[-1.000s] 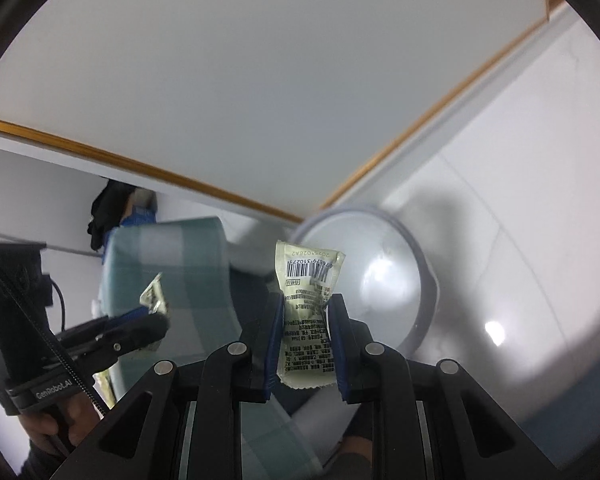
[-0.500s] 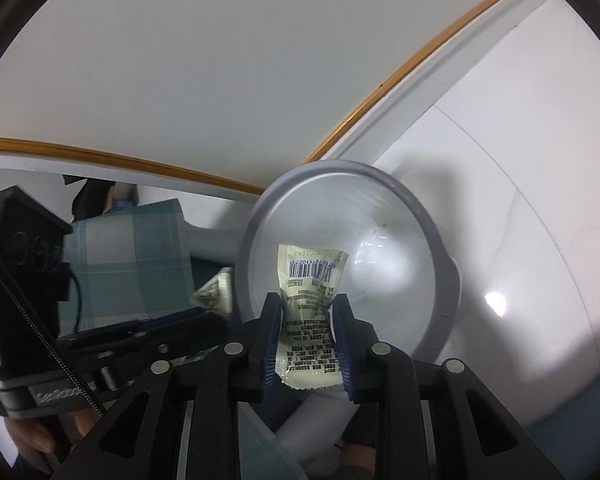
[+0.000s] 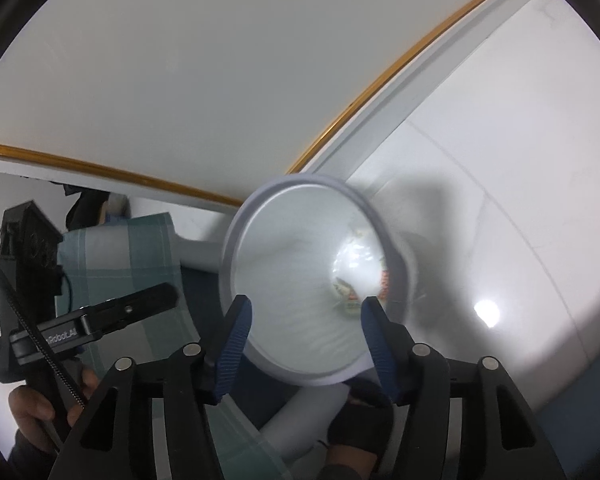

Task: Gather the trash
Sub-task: 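Open both grippers to drop the wrapper into the bin, then move both tools back above the table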

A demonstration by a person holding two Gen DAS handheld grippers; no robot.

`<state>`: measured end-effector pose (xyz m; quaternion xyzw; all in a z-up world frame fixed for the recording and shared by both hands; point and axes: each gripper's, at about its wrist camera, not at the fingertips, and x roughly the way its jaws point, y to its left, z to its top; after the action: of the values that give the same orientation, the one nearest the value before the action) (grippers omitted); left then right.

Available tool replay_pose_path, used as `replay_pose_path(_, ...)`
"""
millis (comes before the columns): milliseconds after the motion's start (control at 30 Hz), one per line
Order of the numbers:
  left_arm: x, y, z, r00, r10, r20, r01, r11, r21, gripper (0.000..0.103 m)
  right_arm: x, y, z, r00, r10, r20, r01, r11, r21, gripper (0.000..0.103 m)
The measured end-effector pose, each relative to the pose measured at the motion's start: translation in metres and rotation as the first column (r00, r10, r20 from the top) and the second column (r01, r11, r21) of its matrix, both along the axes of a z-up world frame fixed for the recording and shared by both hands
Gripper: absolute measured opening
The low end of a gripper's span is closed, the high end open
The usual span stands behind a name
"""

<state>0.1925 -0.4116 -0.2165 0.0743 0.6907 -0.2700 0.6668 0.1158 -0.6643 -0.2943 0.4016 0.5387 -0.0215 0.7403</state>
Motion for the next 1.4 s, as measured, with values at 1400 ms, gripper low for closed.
replay_pose_path(1400, -0.117, 0.345, 0.297, 0.488, 0.488, 0.724, -0.383, 0.865, -0.325, 0.088, -0.041, 0.268, 0.364, 0.623, 0.512, 0.592, -0.136, 0.816, -0.562, 0.088)
